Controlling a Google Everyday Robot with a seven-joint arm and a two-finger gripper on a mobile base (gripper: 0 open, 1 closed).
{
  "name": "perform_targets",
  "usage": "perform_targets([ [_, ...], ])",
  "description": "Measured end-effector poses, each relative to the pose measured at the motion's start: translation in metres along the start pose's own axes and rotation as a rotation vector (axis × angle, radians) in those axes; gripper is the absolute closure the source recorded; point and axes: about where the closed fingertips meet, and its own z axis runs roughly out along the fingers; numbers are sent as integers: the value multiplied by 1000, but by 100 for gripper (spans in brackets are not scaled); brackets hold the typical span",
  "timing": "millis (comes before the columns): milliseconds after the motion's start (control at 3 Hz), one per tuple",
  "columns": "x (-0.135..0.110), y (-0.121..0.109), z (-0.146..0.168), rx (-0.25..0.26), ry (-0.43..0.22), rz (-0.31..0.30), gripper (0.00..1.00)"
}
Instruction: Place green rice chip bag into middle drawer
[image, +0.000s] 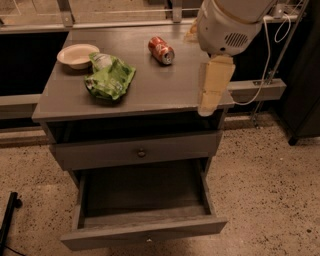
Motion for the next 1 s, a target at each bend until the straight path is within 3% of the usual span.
perform_targets([
  [333, -7, -7, 10, 8, 28, -100, 0],
  [667, -23, -28, 43, 12, 28, -283, 0],
  [1000, -48, -40, 85, -1, -43, -484, 0],
])
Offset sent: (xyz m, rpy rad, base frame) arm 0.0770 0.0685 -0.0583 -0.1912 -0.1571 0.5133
